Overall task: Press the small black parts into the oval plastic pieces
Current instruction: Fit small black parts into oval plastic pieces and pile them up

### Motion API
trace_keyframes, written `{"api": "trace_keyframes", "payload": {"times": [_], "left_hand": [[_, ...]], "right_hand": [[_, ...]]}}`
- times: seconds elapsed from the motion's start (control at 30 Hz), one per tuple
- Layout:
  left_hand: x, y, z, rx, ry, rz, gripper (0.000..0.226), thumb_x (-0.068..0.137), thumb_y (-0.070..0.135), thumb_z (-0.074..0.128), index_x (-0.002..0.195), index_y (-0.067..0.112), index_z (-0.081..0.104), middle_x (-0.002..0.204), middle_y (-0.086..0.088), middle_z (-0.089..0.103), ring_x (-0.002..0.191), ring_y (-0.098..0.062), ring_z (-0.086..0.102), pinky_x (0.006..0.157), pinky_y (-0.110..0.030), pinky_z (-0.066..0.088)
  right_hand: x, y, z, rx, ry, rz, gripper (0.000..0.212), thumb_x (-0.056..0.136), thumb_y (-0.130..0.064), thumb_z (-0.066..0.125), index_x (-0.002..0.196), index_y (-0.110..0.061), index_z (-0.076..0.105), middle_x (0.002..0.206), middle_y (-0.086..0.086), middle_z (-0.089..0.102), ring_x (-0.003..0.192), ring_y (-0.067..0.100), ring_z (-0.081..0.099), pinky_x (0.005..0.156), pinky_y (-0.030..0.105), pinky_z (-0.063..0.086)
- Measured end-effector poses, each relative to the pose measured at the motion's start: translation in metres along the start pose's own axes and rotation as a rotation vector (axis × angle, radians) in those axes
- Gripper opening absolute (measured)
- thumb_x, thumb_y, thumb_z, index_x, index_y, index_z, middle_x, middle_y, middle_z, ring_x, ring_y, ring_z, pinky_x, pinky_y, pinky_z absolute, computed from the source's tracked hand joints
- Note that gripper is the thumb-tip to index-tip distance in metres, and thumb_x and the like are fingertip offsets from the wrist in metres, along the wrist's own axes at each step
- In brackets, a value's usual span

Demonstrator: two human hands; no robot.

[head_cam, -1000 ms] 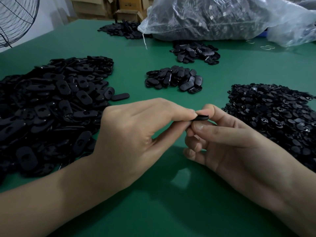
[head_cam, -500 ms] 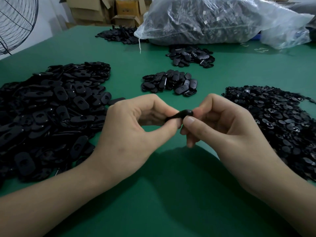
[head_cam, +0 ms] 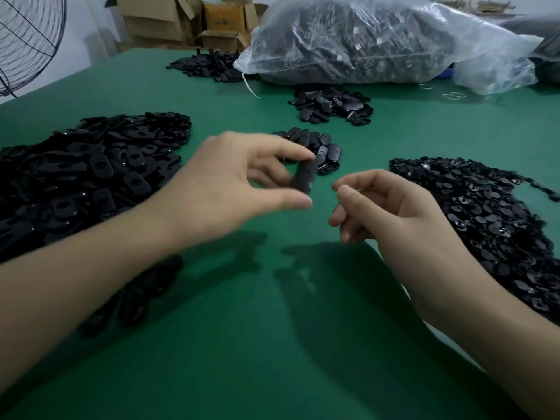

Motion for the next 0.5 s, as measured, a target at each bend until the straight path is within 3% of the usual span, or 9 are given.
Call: {"api": "trace_keyframes", "payload": {"times": [0.13,0.23,0.3,0.4,0.5], "left_hand": [[0.051,-0.032,-0.014,0.201,0.126,-0.126,0.049,0.078,0.046,0.085,0.124,0.039,0.070,0.100,0.011,0.071,0.088,-0.004,0.068,0.070,-0.002,0.043],[0.084,-0.057,-0.008,0.278,0.126,-0.233,0.050,0.083,0.050,0.080,0.129,0.037,0.067,0.115,-0.003,0.061,0.097,-0.018,0.059,0.079,-0.020,0.041],[0.097,-0.069,-0.001,0.274,0.122,-0.294,0.049,0.085,0.051,0.077,0.130,0.036,0.067,0.122,-0.007,0.056,0.103,-0.021,0.055,0.090,-0.029,0.041],[0.106,-0.076,0.007,0.305,0.112,-0.316,0.051,0.086,0.055,0.074,0.134,0.038,0.064,0.122,-0.008,0.058,0.117,-0.028,0.055,0.106,-0.040,0.044],[0.104,-0.069,0.006,0.337,0.072,-0.287,0.067,0.087,0.061,0.069,0.146,0.034,0.053,0.126,-0.004,0.059,0.124,-0.026,0.053,0.108,-0.041,0.042]], "right_hand": [[0.004,0.003,-0.008,-0.125,0.088,-0.041,0.006,0.099,-0.022,0.062,0.103,-0.025,0.064,0.080,0.000,0.072,0.067,0.012,0.064,0.067,0.029,0.047],[0.005,0.005,-0.009,-0.175,0.120,-0.048,0.008,0.098,-0.023,0.063,0.102,-0.029,0.063,0.083,-0.001,0.072,0.075,0.014,0.065,0.075,0.043,0.052],[0.005,0.004,-0.011,-0.190,0.142,-0.062,0.008,0.098,-0.022,0.063,0.101,-0.030,0.064,0.083,-0.001,0.072,0.076,0.011,0.065,0.078,0.041,0.052],[0.007,0.002,-0.017,-0.201,0.192,-0.076,0.010,0.099,-0.022,0.062,0.100,-0.032,0.065,0.083,-0.005,0.072,0.074,0.008,0.063,0.071,0.032,0.051],[0.010,0.003,-0.024,-0.220,0.243,-0.054,0.013,0.101,-0.022,0.059,0.100,-0.032,0.066,0.084,-0.006,0.072,0.079,0.012,0.064,0.070,0.032,0.051]]}}
Point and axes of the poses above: each hand's wrist, its own x-axis towards the middle knuckle, its own z-axis out of the palm, y = z × x, the point moved 2 cm from there along x, towards the middle knuckle
